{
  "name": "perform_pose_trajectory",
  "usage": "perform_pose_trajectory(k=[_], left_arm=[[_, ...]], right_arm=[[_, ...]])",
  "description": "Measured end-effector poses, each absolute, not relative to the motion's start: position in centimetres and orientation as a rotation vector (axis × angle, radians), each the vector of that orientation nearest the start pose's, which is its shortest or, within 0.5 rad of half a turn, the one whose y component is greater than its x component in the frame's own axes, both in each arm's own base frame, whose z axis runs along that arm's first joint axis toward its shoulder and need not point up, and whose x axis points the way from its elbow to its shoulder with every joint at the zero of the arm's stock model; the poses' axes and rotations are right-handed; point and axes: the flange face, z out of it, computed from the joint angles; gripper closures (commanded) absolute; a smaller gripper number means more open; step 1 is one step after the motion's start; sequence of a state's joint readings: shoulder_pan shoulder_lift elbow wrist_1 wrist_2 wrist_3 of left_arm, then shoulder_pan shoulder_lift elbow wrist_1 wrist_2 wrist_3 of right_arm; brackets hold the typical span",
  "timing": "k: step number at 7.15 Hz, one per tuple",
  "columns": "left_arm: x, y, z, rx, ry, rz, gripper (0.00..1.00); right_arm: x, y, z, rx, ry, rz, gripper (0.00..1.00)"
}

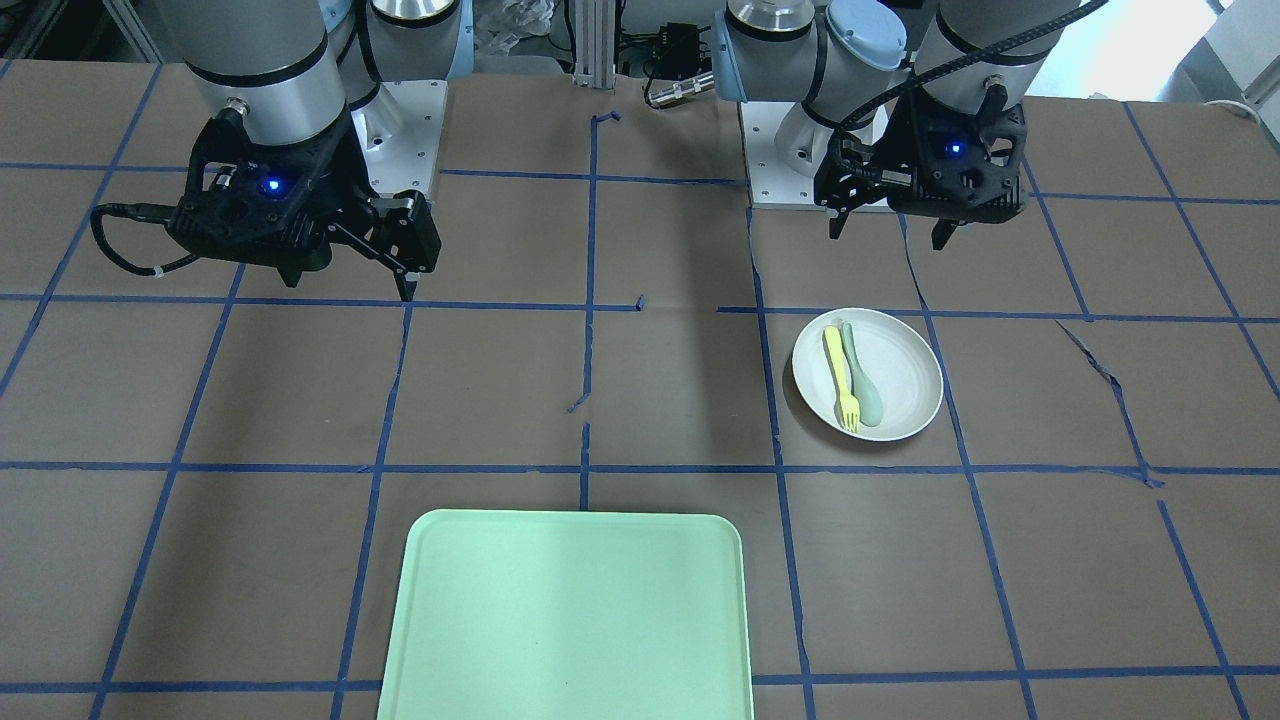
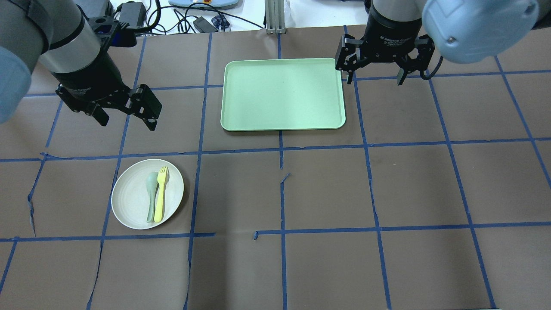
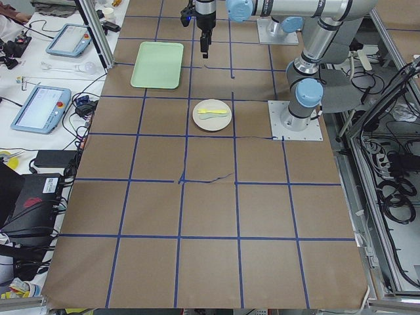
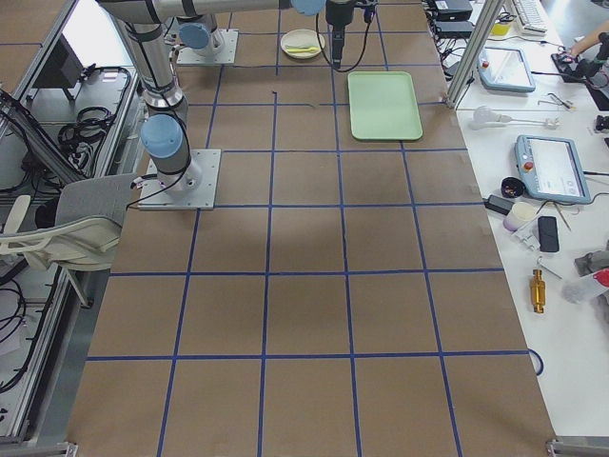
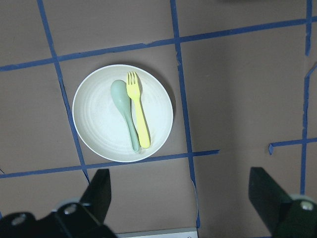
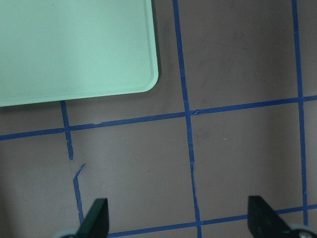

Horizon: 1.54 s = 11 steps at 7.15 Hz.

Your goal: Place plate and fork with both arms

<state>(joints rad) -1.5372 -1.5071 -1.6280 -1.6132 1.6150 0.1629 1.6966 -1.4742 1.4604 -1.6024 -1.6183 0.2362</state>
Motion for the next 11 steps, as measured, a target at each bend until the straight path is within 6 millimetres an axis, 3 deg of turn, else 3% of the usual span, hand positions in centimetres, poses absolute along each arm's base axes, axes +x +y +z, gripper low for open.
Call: perform_pose_trajectory(k=[11], left_arm=[[-11.8, -46.8, 46.9, 0.18, 3.147, 0.07, 0.0]], right_arm=[[19.5, -51.7, 49.5, 0.177, 3.175, -0.079, 0.0]])
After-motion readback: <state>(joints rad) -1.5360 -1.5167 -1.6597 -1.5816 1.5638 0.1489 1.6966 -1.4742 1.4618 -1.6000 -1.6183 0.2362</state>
